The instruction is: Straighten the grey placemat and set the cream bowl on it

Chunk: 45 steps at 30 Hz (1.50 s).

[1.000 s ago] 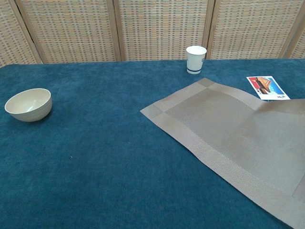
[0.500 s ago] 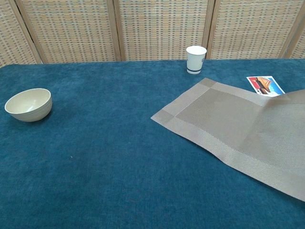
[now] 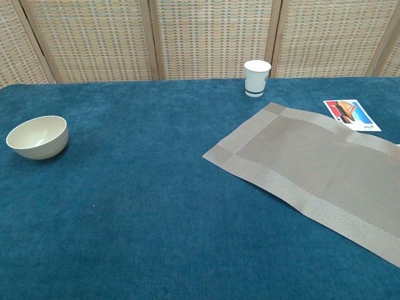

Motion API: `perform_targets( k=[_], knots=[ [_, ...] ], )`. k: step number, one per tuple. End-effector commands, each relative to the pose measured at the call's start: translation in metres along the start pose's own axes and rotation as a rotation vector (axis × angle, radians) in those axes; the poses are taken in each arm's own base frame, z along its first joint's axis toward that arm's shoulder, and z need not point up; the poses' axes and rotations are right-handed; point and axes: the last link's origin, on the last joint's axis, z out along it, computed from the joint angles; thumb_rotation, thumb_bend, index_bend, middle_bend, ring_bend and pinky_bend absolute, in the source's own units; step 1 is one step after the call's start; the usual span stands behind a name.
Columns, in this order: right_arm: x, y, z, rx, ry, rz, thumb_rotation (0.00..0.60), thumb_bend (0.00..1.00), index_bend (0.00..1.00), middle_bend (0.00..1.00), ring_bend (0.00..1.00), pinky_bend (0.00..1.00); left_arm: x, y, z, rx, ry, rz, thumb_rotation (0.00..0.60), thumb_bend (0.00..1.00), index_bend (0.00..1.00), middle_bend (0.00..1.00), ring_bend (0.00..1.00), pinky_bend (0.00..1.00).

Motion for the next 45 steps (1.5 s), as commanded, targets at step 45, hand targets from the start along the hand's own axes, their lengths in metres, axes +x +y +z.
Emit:
perform_targets(
  k=[45],
  knots=[
    [0.070,0.023,-0.038,0.125,0.064,0.316,0.600,0.12,0.09,0.00,0.00,0.00,-0.062,0.276,0.198,-0.434,-0.117,0.344,0.600,0.00,0.07,0.00,0.00,0.00]
  ],
)
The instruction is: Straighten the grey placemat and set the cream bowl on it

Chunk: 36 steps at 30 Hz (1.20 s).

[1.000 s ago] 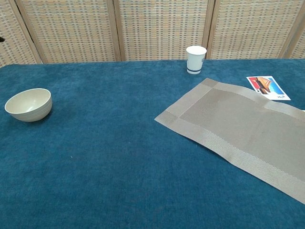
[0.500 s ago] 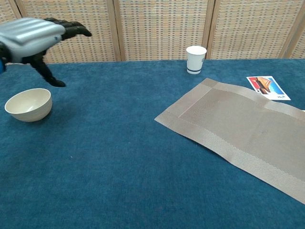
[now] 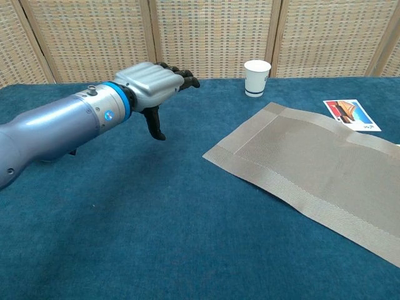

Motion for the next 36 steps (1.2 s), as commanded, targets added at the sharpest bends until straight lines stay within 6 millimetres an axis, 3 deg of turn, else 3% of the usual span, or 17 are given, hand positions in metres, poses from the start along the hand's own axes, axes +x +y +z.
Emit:
perform_targets(
  k=[1,9,22,36],
  knots=[
    [0.000,0.001,0.001,-0.001,-0.003,0.003,0.600,0.13,0.09,0.00,0.00,0.00,-0.005,0.016,0.010,-0.022,-0.030,0.009,0.600,0.00,0.07,0.00,0.00,0.00],
    [-0.001,0.003,0.003,-0.006,-0.017,0.017,0.600,0.13,0.09,0.00,0.00,0.00,-0.013,0.042,0.028,-0.032,-0.053,0.040,0.600,0.00,0.07,0.00,0.00,0.00],
    [0.003,0.007,0.005,-0.013,-0.017,0.045,0.600,0.13,0.09,0.00,0.00,0.00,-0.013,0.067,0.052,-0.035,-0.071,0.064,0.600,0.00,0.07,0.00,0.00,0.00],
    [0.004,0.008,0.006,-0.014,-0.023,0.062,0.600,0.13,0.09,0.00,0.00,0.00,-0.019,0.083,0.061,-0.054,-0.093,0.092,0.600,0.00,0.06,0.00,0.00,0.00]
  ],
)
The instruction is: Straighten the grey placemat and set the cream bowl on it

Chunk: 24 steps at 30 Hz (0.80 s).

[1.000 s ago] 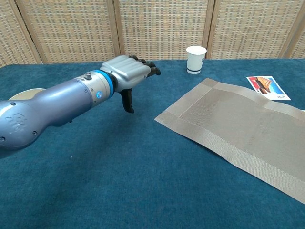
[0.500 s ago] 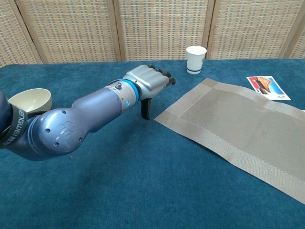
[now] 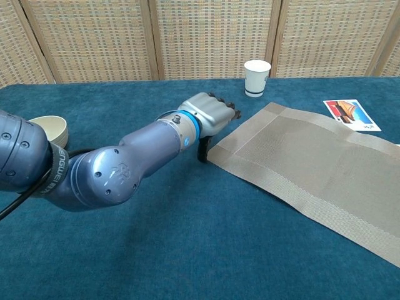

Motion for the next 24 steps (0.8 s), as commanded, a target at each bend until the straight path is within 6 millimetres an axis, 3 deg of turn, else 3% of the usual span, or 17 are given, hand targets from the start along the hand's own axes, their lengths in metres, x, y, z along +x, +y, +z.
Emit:
perform_targets(
  k=[1,10,16,21,24],
  knots=[
    [0.000,0.000,0.000,-0.002,-0.001,0.002,0.600,0.13,0.09,0.00,0.00,0.00,-0.001,0.003,0.001,-0.007,-0.007,0.003,0.600,0.00,0.06,0.00,0.00,0.00],
    [0.001,0.002,0.001,-0.007,0.002,0.013,0.600,0.13,0.09,0.00,0.00,0.00,-0.002,0.012,0.007,-0.016,-0.012,0.034,0.600,0.02,0.07,0.00,0.00,0.00],
    [0.001,0.003,0.002,-0.010,0.001,0.019,0.600,0.12,0.10,0.00,0.00,0.00,-0.002,0.020,0.010,-0.025,-0.016,0.042,0.600,0.32,0.09,0.00,0.00,0.00],
    [0.001,0.002,0.002,-0.010,-0.004,0.025,0.600,0.12,0.11,0.00,0.00,0.00,-0.004,0.023,0.011,-0.028,-0.011,0.053,0.600,0.48,0.11,0.00,0.00,0.00],
    [0.000,0.002,0.002,-0.008,-0.008,0.029,0.600,0.12,0.11,0.00,0.00,0.00,-0.003,0.024,0.011,-0.025,0.003,0.051,0.600,0.52,0.17,0.00,0.00,0.00]
  ],
)
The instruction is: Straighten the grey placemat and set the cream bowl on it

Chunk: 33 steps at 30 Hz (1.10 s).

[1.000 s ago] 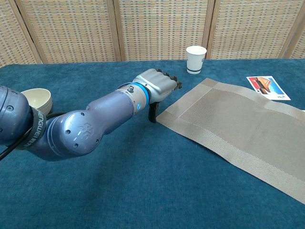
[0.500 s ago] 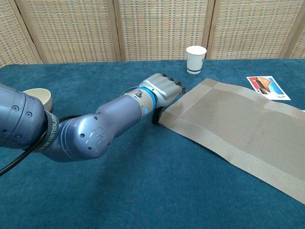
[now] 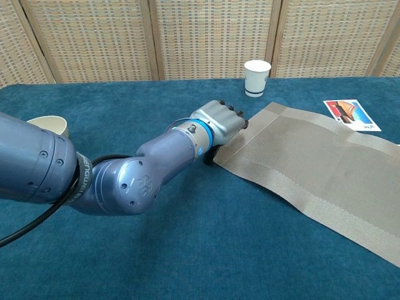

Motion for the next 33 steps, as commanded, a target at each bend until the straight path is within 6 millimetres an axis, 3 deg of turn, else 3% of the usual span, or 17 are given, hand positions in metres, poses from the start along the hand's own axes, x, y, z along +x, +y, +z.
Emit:
perform_targets(
  k=[1,8,11,15,19,25,33],
  knots=[
    [0.000,0.000,0.000,0.001,-0.002,0.002,0.600,0.12,0.11,0.00,0.00,0.00,0.001,0.002,0.000,0.001,0.015,-0.003,0.600,0.54,0.20,0.00,0.00,0.00],
    [0.000,-0.001,-0.001,0.000,-0.005,0.004,0.600,0.12,0.12,0.00,0.00,0.00,0.006,0.004,-0.001,0.003,0.069,-0.019,0.600,0.67,0.29,0.00,0.00,0.00],
    [0.000,-0.001,-0.001,0.000,-0.010,0.009,0.600,0.12,0.13,0.00,0.00,0.00,0.008,0.004,-0.002,0.004,0.092,-0.030,0.600,0.69,0.37,0.00,0.00,0.00],
    [0.000,-0.002,-0.002,0.006,-0.013,0.010,0.600,0.12,0.13,0.00,0.00,0.00,0.009,0.003,-0.004,0.004,0.125,-0.043,0.600,0.70,0.56,0.00,0.00,0.00],
    [0.000,-0.002,-0.002,0.004,-0.016,0.013,0.600,0.12,0.13,0.00,0.00,0.00,0.010,0.001,-0.005,0.006,0.144,-0.042,0.600,0.67,0.67,0.00,0.00,0.00],
    [0.001,-0.003,-0.003,0.010,-0.016,0.017,0.600,0.12,0.14,0.00,0.00,0.00,0.011,-0.005,-0.007,0.012,0.176,-0.037,0.600,0.66,0.74,0.00,0.00,0.00],
    [0.002,-0.005,-0.005,0.018,-0.017,0.012,0.600,0.12,0.14,0.00,0.00,0.00,0.006,-0.019,-0.014,0.028,0.188,-0.033,0.600,0.66,0.75,0.00,0.00,0.00]
  ],
)
